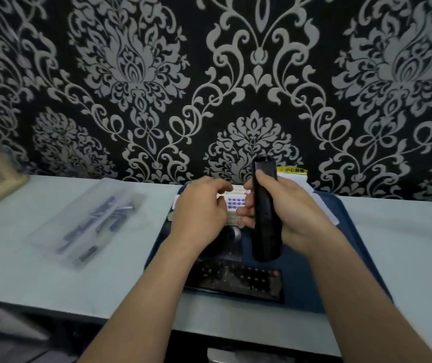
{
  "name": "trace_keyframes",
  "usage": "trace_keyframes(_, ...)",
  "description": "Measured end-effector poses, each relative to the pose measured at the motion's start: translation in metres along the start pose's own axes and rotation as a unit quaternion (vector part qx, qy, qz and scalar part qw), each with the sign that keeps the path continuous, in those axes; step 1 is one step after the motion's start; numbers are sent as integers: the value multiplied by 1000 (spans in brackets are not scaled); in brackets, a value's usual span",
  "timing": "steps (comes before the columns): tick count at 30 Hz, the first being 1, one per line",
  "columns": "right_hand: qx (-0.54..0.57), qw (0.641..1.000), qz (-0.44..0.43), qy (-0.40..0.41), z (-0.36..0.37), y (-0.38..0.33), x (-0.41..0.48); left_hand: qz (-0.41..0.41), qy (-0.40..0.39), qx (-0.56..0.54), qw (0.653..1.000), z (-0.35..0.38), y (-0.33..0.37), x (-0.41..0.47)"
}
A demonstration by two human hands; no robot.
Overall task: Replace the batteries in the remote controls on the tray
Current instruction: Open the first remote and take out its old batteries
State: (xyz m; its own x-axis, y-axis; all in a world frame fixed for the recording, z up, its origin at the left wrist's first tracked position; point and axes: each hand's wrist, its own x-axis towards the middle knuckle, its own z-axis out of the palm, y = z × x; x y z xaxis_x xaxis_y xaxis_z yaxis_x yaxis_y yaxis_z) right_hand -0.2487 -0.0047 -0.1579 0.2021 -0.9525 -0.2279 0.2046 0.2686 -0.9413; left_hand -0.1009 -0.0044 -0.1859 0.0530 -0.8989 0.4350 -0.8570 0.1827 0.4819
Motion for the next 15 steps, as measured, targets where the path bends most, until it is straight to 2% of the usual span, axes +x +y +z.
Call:
trace_keyframes(2,25,999,14,-18,23,6,4,-28,42,63,997,-20,-25,-3)
trace_keyframes(6,70,995,59,-42,60,22,12,-114,64,181,975,-57,-83,-13)
trace_keyframes(8,84,991,74,-67,73,31,15,-184,25,248,951,-71,-114,-19)
trace_keyframes(11,91,989,75,-86,88,43,19,-313,-68,281,905,-84,-151,-28)
trace_keyframes(13,82,990,78,-85,95,49,21,-317,-86,306,894,-87,-161,-32)
trace_keyframes(15,69,991,80,-84,100,53,24,-281,-76,310,905,-88,-161,-33)
